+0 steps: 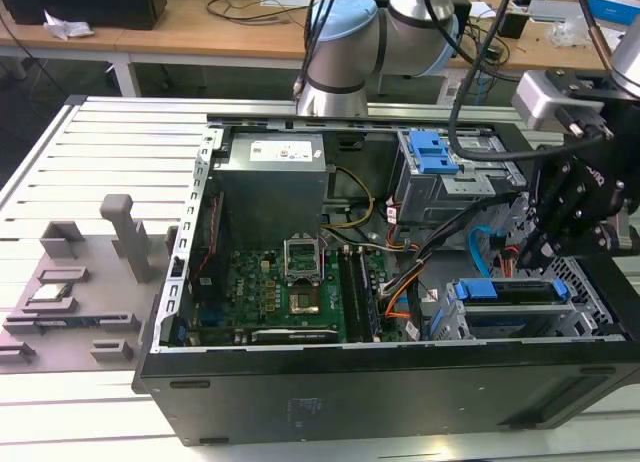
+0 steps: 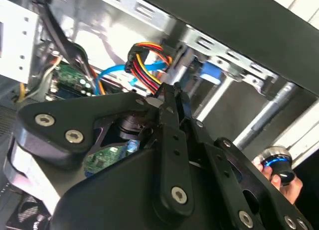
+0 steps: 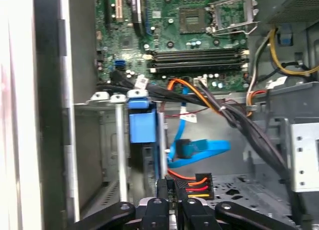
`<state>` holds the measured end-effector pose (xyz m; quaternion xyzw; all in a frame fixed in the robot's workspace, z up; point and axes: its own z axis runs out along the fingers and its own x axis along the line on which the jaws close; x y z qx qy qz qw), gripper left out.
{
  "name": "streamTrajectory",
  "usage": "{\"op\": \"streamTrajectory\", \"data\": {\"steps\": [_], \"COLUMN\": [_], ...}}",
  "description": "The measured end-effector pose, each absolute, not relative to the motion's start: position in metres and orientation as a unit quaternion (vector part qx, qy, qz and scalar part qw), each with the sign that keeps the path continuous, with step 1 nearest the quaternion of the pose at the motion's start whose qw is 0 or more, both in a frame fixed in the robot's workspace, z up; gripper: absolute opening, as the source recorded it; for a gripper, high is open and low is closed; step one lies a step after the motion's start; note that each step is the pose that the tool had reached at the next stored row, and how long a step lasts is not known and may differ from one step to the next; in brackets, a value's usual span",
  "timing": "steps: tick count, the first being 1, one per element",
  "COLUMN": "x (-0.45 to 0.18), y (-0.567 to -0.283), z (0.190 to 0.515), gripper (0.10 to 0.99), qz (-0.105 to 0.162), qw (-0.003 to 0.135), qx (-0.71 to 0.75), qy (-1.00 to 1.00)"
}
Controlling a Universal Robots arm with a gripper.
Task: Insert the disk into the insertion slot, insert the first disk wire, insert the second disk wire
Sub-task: 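Insert the first disk wire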
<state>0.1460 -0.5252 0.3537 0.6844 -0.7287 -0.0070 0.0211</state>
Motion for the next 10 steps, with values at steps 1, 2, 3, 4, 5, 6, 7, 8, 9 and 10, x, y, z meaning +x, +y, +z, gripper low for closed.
{"op": "streamTrajectory", "data": {"steps": [1, 2, 3, 4, 5, 6, 7, 8, 9, 10], "x": [0.1460, 0.1460, 0.1461, 0.1469, 0.1490, 0.1507, 0.1508, 0.1508, 0.1509, 0.1509], "y": [-0.5284, -0.5327, -0.5340, -0.5341, -0.5342, -0.5342, -0.5345, -0.5345, -0.5346, -0.5346], "z": [0.3536, 0.3534, 0.3528, 0.3516, 0.3502, 0.3492, 0.3484, 0.3478, 0.3467, 0.3455], "gripper": [0.169, 0.169, 0.169, 0.169, 0.169, 0.169, 0.169, 0.169, 0.169, 0.169], "qz": [-0.007, -0.007, -0.007, -0.007, -0.007, -0.007, -0.007, -0.007, -0.007, -0.007], "qw": [0.021, 0.021, 0.021, 0.021, 0.022, 0.022, 0.022, 0.021, 0.022, 0.022], "qx": [0.684, 0.684, 0.684, 0.684, 0.684, 0.684, 0.684, 0.684, 0.684, 0.684], "qy": [-0.729, -0.729, -0.729, -0.729, -0.729, -0.729, -0.729, -0.729, -0.729, -0.729]}}
